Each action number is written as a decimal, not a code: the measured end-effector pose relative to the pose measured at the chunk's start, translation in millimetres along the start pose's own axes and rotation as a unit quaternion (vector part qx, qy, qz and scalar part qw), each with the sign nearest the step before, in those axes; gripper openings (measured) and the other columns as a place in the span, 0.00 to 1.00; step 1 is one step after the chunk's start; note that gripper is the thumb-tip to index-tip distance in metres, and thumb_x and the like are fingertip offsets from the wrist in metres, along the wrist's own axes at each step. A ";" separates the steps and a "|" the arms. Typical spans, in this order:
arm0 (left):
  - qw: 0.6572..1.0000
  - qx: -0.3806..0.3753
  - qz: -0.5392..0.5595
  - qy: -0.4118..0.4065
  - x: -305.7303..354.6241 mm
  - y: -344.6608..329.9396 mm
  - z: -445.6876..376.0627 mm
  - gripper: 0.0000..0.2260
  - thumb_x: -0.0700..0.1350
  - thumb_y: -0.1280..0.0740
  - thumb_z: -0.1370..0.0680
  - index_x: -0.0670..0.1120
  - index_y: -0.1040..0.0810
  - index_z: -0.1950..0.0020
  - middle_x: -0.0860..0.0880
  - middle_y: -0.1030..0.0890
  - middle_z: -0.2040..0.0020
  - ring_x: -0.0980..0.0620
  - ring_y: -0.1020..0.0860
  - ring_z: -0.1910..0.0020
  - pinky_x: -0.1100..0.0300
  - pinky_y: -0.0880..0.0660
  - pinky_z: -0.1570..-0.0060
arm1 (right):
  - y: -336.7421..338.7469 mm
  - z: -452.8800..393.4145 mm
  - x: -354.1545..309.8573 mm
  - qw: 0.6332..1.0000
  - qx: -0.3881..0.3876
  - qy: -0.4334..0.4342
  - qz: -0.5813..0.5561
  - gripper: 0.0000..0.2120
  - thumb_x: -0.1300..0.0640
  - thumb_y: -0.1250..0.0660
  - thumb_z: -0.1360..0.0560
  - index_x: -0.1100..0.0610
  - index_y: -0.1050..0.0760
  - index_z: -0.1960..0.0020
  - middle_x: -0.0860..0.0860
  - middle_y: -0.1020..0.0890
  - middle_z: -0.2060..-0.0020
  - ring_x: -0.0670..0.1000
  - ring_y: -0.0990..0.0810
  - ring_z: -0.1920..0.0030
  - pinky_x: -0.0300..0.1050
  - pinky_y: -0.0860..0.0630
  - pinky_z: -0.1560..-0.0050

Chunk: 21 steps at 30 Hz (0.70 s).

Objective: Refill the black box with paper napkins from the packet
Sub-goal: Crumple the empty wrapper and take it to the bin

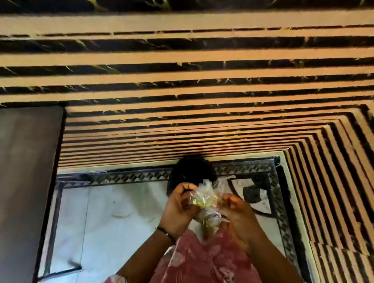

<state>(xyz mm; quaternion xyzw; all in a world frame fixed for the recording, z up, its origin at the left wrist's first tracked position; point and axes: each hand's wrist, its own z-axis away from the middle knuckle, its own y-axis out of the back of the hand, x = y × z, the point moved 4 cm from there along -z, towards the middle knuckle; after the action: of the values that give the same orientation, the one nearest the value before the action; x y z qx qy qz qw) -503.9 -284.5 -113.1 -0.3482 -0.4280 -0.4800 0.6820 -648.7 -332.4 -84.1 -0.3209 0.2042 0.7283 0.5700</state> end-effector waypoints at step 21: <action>0.942 0.182 -0.180 0.218 -304.5 31.1 -177.1 0.39 0.60 0.37 0.33 0.40 0.41 0.28 0.38 0.34 0.29 0.41 0.36 0.30 0.50 0.37 0.32 | 30.1 -344.9 148.7 0.925 0.029 -0.013 0.378 0.01 0.60 0.30 0.30 0.57 0.19 0.60 0.56 0.17 0.66 0.49 0.21 0.66 0.47 0.24 0.60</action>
<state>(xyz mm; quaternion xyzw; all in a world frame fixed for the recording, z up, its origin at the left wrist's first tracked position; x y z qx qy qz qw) -482.7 -323.6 -463.9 -0.0217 -0.4041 -0.5725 0.7131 -618.2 -465.2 -435.4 -0.1931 0.3241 0.8877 0.2638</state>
